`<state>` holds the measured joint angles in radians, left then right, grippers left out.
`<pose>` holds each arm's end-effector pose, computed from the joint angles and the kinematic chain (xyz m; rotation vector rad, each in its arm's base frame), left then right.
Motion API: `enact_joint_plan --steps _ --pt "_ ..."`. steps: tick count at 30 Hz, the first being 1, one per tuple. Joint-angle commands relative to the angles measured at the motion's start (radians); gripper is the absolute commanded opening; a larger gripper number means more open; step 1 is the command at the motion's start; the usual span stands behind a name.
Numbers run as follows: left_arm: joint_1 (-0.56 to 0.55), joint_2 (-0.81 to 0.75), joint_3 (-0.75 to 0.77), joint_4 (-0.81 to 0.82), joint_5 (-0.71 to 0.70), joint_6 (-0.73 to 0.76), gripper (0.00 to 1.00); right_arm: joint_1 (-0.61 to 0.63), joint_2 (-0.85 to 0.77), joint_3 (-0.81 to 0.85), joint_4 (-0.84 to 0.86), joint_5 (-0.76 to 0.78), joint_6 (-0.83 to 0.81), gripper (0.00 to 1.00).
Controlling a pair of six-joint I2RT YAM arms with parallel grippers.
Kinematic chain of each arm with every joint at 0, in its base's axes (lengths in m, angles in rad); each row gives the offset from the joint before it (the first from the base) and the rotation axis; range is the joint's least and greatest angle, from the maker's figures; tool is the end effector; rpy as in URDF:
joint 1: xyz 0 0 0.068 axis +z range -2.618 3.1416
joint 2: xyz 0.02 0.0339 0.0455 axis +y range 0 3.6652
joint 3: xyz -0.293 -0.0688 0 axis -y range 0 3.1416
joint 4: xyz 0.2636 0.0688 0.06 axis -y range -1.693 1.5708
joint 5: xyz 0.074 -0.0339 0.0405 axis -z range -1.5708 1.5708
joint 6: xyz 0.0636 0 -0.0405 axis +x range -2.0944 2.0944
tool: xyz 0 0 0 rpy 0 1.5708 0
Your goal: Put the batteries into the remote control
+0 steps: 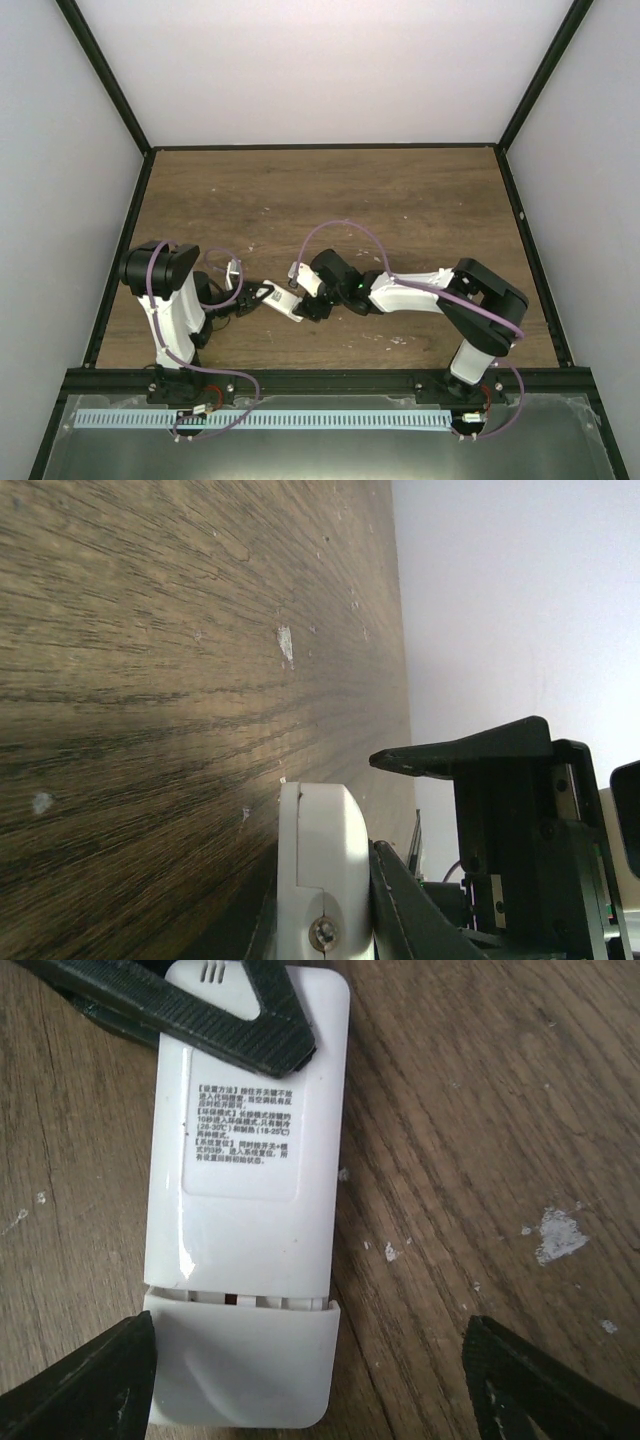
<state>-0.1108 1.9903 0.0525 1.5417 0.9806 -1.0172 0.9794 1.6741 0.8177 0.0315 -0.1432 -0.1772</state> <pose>0.1946 -0.0748 0.0713 -0.2425 2.1607 -1.6533 0.1938 0.3049 0.1445 -1.3997 2.0183 0.5372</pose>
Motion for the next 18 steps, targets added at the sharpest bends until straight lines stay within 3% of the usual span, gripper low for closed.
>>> enact_joint_plan --steps 1,18 --pt "-0.005 0.014 -0.016 0.061 -0.027 0.059 0.0 -0.011 0.007 0.035 0.012 0.034 0.018 0.75" --pt "-0.005 0.009 -0.013 0.062 -0.025 0.054 0.0 -0.018 0.04 0.016 -0.006 -0.01 0.019 0.74"
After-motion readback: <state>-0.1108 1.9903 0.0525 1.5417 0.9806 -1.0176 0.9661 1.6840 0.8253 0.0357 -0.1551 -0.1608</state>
